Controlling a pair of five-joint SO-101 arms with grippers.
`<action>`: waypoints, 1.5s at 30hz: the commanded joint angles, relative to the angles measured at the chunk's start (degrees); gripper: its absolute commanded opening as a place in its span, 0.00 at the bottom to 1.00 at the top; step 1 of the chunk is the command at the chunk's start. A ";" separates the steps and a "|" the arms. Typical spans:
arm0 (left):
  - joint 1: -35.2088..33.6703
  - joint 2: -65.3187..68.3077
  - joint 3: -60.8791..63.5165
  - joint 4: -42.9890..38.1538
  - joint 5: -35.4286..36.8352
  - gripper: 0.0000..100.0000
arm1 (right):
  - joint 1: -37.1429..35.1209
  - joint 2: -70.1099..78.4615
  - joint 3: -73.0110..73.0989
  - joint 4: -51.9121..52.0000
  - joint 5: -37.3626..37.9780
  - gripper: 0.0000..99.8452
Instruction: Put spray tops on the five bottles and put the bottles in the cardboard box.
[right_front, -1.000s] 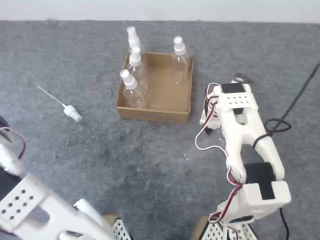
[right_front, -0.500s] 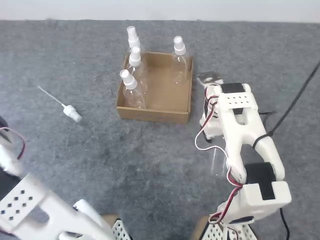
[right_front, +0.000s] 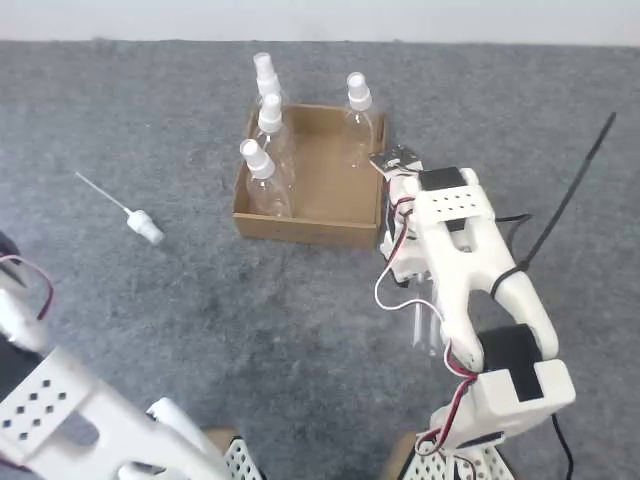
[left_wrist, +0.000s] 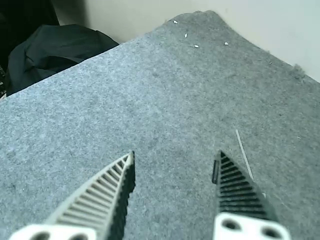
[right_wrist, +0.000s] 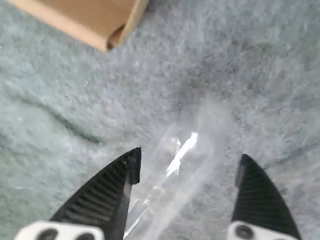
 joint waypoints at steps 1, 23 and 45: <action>0.09 -0.35 -0.31 0.26 -0.62 0.24 | -0.92 -4.18 -3.08 0.57 -4.31 0.29; 0.09 -0.26 0.66 0.18 -0.62 0.24 | 2.33 -4.09 5.89 -8.48 -20.84 0.29; 0.09 -0.35 1.63 0.26 -0.62 0.24 | 2.33 2.95 6.68 -10.15 -20.84 0.15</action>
